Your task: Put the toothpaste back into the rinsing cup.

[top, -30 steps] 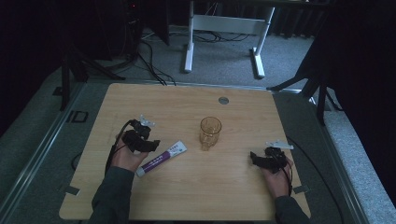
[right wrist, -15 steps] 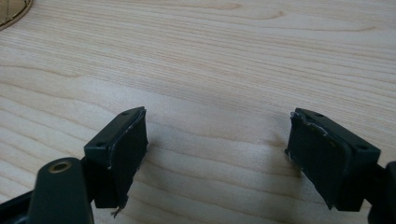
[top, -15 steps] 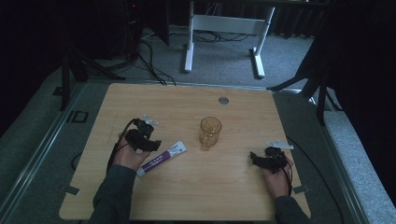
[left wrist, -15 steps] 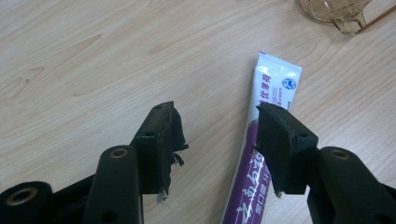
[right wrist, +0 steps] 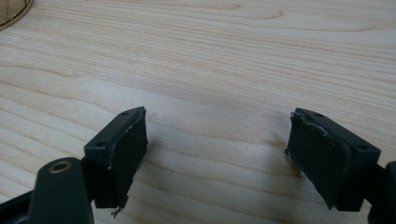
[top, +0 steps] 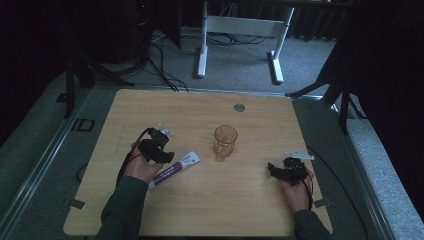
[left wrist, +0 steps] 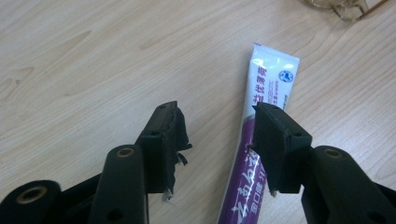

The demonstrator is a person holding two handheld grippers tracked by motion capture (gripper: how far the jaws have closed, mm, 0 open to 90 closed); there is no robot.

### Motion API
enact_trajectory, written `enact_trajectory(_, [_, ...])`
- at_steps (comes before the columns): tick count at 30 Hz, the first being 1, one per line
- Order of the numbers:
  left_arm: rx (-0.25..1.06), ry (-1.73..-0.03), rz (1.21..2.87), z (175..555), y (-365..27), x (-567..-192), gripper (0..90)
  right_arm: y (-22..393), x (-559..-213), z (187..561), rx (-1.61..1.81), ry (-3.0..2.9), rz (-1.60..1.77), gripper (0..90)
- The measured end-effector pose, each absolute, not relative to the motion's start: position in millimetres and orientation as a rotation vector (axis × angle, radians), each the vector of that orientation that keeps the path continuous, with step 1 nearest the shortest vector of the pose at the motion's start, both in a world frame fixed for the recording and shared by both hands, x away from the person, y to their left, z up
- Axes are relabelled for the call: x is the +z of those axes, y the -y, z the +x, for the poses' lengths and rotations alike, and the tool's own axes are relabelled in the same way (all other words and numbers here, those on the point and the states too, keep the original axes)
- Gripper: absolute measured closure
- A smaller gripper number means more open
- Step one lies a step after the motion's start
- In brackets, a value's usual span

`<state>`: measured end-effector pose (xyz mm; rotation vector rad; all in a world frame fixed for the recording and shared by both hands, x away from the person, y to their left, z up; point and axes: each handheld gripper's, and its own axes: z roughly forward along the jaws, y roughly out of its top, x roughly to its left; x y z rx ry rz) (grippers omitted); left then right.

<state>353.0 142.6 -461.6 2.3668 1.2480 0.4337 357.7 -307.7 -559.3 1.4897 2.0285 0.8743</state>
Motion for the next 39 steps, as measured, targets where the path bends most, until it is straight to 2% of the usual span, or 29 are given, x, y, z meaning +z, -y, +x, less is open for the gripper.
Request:
enact_trajectory(17, [0.386,-1.211,2.485,354.4,-129.4,-470.3,57.2,307.8,-559.3,357.8,0.874,-2.029,1.488,19.8])
enact_trajectory(28, [0.339,-1.138,2.554,354.6,-120.6,-477.7,55.0,307.8,-559.3,357.8,0.874,-2.029,1.488,19.8])
enact_trajectory(39, [0.262,-1.144,2.633,361.1,-114.7,-486.1,56.4,307.8,-559.3,357.8,0.874,-2.029,1.487,19.8])
